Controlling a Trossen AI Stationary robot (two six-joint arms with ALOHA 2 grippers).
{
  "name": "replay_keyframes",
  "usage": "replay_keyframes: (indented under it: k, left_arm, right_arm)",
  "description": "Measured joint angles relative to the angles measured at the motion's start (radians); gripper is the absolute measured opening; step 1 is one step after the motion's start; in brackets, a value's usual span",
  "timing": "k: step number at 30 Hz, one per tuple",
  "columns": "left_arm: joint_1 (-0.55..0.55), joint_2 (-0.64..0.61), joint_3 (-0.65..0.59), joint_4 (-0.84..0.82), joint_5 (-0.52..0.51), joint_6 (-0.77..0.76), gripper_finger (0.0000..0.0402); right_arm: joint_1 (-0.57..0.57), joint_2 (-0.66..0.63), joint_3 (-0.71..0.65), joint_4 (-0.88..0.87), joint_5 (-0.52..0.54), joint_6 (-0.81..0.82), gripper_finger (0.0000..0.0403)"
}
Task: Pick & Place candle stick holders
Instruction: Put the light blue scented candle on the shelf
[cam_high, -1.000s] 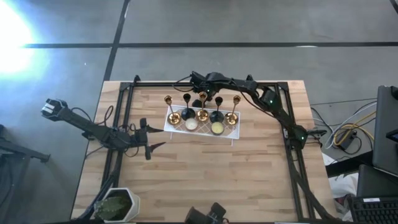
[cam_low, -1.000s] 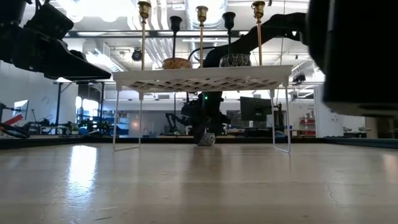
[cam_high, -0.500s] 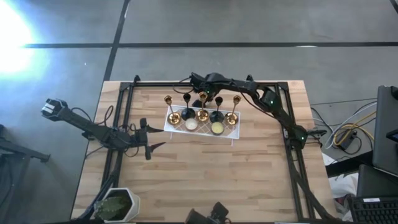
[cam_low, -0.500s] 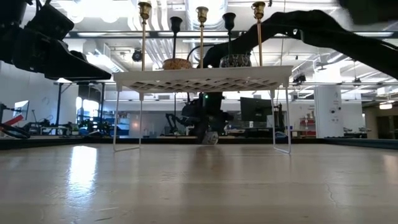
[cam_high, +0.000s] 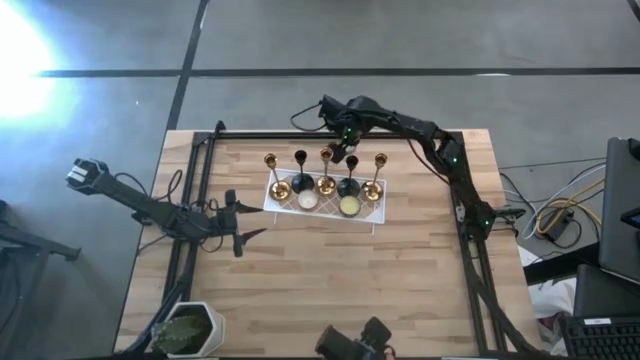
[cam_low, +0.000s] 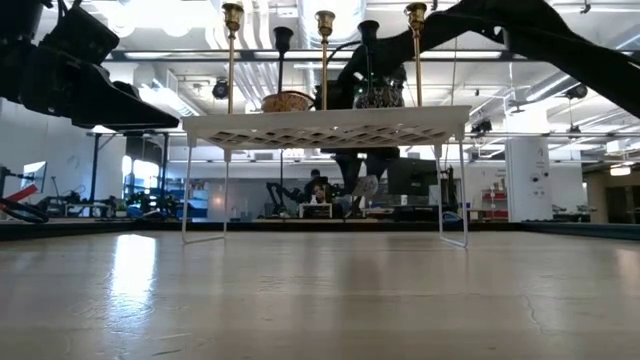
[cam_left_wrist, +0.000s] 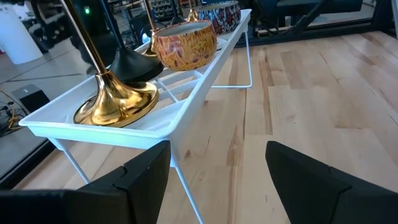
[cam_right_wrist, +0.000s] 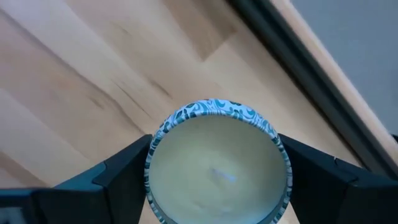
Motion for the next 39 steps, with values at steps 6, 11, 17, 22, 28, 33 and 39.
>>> replay_keyframes:
  k: [6,11,17,22,28,33,39]
  left_arm:
    - [0.000,0.000,0.000,0.000,0.000,0.000,0.0268]
    - [0.000,0.000,0.000,0.000,0.000,0.000,0.0268]
    - [0.000,0.000,0.000,0.000,0.000,0.000,0.0268]
    - [0.000,0.000,0.000,0.000,0.000,0.000,0.0268]
    - [0.000,0.000,0.000,0.000,0.000,0.000,0.0268]
    - [0.000,0.000,0.000,0.000,0.000,0.000,0.0268]
    - [0.000,0.000,0.000,0.000,0.000,0.000,0.0268]
  right_arm:
    - [-0.018,-0.082,-0.003,-0.059,0.000,0.001,0.0295]
    - [-0.043,-0.157,-0.027,-0.100,0.004,0.013,0.0295]
    - [-0.072,-0.271,-0.074,-0.150,0.028,0.041,0.0295]
    - [-0.107,-0.406,-0.170,-0.167,0.038,0.066,0.0295]
    - [-0.133,-0.582,-0.337,-0.170,0.050,0.096,0.0295]
    - [-0.129,-0.727,-0.457,-0.202,0.020,0.122,0.0295]
    - [-0.100,-0.903,-0.570,-0.219,-0.025,0.191,0.0295]
